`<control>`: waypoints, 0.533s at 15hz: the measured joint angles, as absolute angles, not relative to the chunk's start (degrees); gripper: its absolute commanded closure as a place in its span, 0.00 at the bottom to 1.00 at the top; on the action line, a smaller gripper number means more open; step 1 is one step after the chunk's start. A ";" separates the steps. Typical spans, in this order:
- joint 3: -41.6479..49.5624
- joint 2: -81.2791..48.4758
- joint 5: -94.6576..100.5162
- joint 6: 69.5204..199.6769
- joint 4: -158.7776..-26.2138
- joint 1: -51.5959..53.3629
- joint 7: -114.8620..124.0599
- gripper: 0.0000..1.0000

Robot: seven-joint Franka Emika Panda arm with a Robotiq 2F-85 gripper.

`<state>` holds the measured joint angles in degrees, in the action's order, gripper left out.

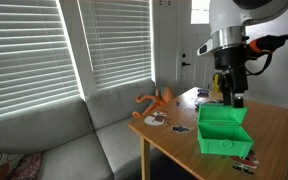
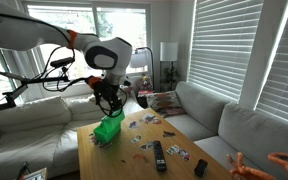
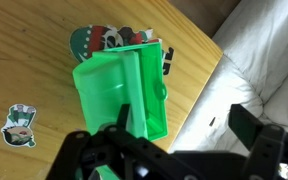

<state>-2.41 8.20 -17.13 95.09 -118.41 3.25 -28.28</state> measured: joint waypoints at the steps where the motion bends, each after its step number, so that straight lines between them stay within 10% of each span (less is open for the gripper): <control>1: -2.58 8.31 -17.12 95.09 -118.49 3.41 -28.28 0.00; 8: -3.73 8.38 -17.10 95.09 -119.24 4.77 -27.60 0.00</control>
